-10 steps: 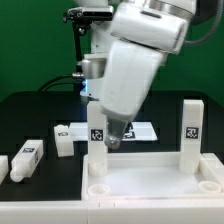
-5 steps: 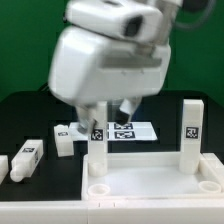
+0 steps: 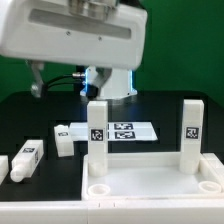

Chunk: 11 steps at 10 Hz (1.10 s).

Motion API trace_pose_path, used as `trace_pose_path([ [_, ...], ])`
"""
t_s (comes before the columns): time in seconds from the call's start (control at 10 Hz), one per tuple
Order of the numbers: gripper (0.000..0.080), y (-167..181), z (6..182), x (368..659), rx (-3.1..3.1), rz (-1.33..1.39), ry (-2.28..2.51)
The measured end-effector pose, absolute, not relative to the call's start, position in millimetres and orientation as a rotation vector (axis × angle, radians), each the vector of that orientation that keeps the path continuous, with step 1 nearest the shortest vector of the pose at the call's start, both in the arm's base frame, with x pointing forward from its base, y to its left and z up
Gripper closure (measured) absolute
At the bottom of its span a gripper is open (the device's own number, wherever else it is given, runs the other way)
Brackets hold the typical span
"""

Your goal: Assemble desk

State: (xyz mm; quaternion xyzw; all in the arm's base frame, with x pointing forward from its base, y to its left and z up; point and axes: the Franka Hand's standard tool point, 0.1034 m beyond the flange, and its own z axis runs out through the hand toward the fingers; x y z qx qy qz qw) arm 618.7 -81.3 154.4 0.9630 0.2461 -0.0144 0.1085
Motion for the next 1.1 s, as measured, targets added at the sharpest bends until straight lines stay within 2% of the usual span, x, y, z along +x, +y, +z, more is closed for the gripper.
trace_pose_path([
  [0.3, 0.0151, -86.8, 157.9, 613.9, 2.939, -0.027, 0.426],
  [0.6, 0.0151, -132.1, 168.3, 561.5, 3.085, -0.094, 0.012],
  [0.8, 0.0151, -131.7, 165.4, 561.1, 3.078, -0.091, -0.197],
  [1.1, 0.0151, -132.0, 164.6, 560.4, 3.079, -0.094, -0.184],
])
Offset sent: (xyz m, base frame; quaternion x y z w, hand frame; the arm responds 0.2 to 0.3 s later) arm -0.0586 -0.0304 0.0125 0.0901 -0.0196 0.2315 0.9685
